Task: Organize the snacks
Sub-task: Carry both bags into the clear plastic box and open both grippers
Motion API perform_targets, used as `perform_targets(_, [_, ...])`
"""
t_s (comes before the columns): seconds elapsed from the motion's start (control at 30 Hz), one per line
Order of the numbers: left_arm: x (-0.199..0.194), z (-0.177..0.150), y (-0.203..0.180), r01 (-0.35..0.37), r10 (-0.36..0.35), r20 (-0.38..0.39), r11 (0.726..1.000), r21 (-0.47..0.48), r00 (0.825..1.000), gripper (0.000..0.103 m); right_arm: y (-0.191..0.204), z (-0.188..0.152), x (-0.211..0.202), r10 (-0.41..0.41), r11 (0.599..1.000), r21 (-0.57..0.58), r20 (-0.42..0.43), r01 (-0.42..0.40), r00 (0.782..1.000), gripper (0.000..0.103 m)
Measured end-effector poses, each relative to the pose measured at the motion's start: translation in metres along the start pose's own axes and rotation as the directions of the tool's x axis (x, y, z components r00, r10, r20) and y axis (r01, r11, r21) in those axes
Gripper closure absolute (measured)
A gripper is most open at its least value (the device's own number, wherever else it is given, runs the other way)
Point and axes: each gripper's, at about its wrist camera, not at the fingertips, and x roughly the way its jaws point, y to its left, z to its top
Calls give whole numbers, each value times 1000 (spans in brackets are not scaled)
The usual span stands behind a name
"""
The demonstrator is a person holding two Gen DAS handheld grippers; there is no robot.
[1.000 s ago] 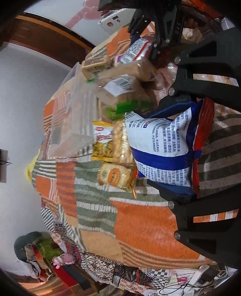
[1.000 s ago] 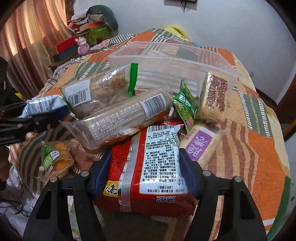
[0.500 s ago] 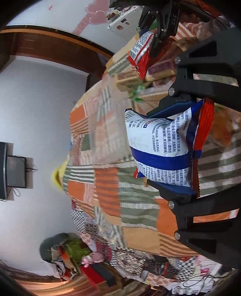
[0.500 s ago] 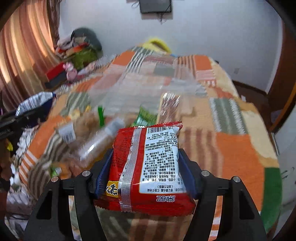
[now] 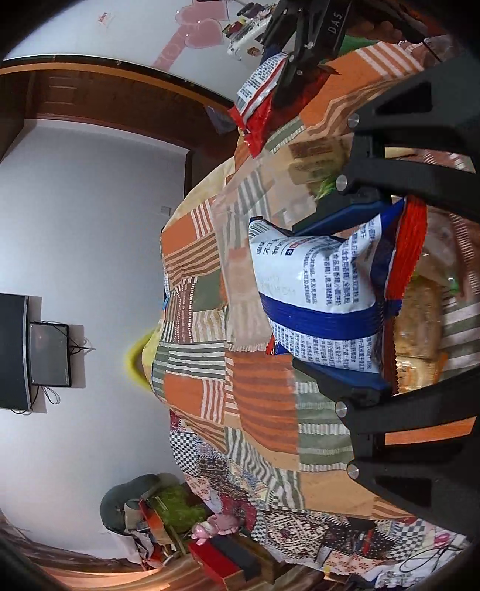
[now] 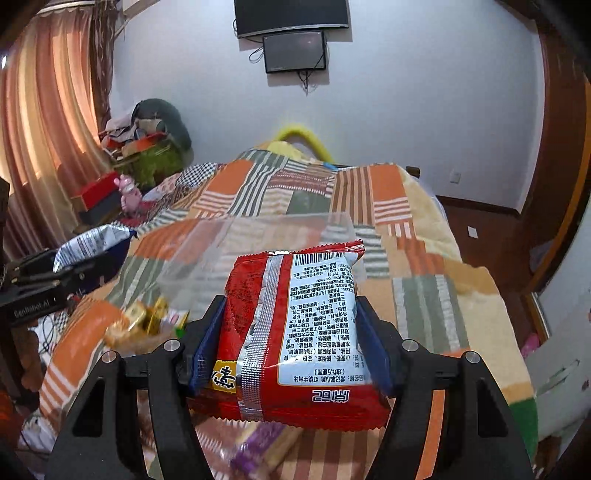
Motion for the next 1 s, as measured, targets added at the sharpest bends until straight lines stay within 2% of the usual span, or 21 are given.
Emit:
perform_targets(0.4, [64, 30, -8, 5, -5, -42, 1000, 10, 999, 40, -7, 25, 48, -11, 1000, 19, -19, 11, 1000, 39])
perform_targets(0.8, [130, 44, -3, 30, -31, -157, 999, -14, 987, 40, -5, 39, 98, -14, 1000, 1, -106, 14, 994, 39])
perform_targets(1.0, [152, 44, -9, 24, -18, -183, 999, 31, 983, 40, -1, 41, 118, -21, 999, -35, -150, 15, 988, 39])
